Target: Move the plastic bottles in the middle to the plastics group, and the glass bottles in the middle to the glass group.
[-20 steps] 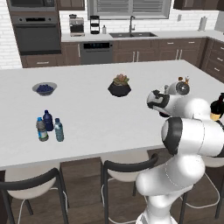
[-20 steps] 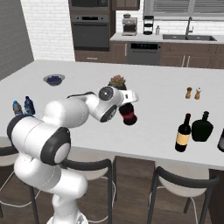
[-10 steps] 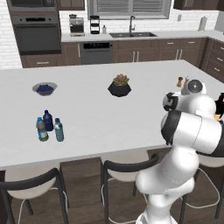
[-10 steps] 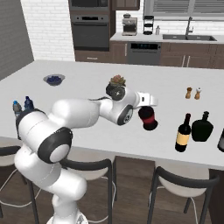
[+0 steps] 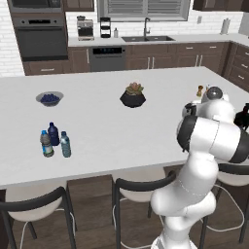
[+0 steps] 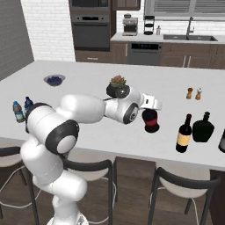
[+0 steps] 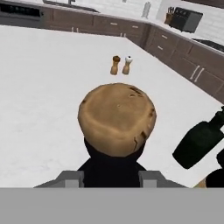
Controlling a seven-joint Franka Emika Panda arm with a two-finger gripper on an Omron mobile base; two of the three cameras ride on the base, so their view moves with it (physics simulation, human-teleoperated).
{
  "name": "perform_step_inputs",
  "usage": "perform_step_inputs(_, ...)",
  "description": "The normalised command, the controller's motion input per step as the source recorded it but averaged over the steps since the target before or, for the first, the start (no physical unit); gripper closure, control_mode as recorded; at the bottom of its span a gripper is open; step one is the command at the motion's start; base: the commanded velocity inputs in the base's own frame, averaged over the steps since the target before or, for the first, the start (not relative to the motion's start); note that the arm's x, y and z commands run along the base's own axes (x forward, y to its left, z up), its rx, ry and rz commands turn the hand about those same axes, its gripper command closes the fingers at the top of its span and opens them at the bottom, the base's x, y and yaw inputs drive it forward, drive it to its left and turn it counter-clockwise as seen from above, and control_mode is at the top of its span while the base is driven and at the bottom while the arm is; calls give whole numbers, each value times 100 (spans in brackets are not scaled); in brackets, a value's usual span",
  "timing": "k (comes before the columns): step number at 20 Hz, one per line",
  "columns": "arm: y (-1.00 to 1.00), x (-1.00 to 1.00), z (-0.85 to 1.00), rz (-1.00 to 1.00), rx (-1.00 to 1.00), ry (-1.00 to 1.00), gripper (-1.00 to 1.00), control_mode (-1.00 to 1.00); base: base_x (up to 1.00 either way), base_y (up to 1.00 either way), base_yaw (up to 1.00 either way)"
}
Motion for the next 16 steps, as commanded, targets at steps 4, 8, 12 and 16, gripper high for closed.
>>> perform_step_inputs(4,-57,9,-15,-18,1,4,100,-100,0,0,0)
perform_step_inputs(8,-62,3,-14,-21,0,7,100,-100,0,0,0)
perform_step_inputs(12,-32,6,-31,-14,9,4,100,-100,0,0,0)
perform_step_inputs(16,-7,17,-33,-2,14,1,100,-100,0,0,0)
